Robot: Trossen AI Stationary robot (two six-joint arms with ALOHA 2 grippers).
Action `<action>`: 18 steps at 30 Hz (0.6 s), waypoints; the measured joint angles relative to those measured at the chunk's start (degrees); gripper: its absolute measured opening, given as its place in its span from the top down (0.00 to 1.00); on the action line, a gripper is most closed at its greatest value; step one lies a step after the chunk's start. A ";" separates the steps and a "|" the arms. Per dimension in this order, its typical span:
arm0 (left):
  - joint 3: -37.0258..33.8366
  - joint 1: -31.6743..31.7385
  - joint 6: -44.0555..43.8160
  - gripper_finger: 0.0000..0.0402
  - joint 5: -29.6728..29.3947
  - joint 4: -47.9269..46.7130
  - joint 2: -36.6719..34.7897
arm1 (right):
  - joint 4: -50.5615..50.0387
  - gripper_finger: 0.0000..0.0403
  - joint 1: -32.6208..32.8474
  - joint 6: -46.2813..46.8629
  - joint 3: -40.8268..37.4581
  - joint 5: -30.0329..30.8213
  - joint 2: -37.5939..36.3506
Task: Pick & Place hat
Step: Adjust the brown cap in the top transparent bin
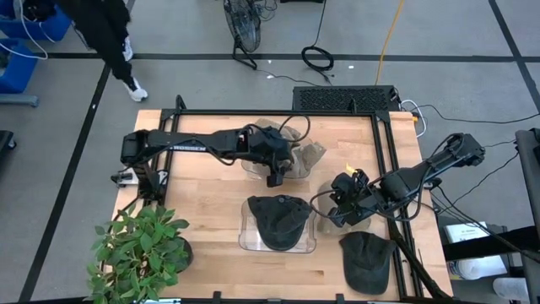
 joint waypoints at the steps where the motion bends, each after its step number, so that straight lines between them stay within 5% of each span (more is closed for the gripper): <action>1: 0.14 -0.07 0.68 0.47 -0.19 0.73 -0.45 | -0.16 1.00 0.00 -0.28 0.00 -0.02 0.02; 5: 0.11 -0.25 4.21 0.85 -0.44 0.29 -2.78 | -0.28 1.00 0.00 -1.94 0.00 0.00 0.01; 7: 0.04 -0.25 5.23 0.95 -0.14 -0.83 -4.25 | -0.45 1.00 0.00 -2.34 0.00 0.07 0.02; 18: 0.09 0.80 10.04 0.99 -1.66 -5.54 -11.14 | 0.58 1.00 -0.15 0.01 -3.99 1.36 -0.48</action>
